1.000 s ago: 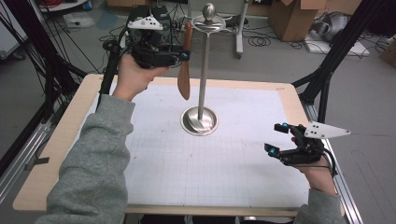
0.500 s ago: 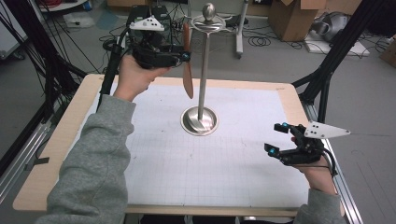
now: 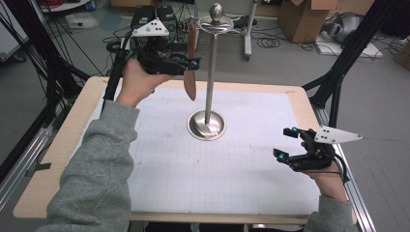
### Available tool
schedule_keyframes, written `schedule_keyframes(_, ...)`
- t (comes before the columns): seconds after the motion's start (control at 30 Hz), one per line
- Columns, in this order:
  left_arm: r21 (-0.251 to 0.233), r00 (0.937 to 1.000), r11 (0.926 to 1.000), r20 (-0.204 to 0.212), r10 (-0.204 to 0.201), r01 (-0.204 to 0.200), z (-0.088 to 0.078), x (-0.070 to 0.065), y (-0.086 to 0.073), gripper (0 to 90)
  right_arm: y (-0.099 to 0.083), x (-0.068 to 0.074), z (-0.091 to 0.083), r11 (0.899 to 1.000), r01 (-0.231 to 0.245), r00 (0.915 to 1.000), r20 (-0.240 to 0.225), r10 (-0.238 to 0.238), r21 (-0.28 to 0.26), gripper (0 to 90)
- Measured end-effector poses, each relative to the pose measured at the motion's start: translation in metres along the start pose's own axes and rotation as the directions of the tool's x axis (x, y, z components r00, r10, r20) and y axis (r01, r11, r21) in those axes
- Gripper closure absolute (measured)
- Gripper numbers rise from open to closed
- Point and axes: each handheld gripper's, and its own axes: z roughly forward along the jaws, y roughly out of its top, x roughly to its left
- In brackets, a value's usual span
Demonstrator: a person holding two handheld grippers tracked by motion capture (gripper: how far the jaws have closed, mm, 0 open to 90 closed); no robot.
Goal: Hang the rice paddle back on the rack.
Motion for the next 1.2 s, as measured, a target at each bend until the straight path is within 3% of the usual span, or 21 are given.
schedule_keyframes(0.3,-0.058,0.9995,0.9983,0.03,-0.007,0.009,-0.012,0.001,-0.005,10.1,0.0,0.001,0.003,1.0,0.003,1.0,-0.004,-0.003,0.009,14.0)
schedule_keyframes(0.97,-0.07,0.9998,0.9975,-0.019,0.004,-0.005,-0.041,0.0,-0.036,10.0,0.004,0.006,0.0,1.0,0.02,0.9998,0.003,-0.02,0.008,14.1)
schedule_keyframes(1.2,-0.076,0.9999,0.9971,-0.011,0.004,-0.005,-0.051,-0.002,-0.047,10.1,0.006,0.008,-0.001,1.0,0.032,0.9995,0.004,-0.032,0.002,14.1)
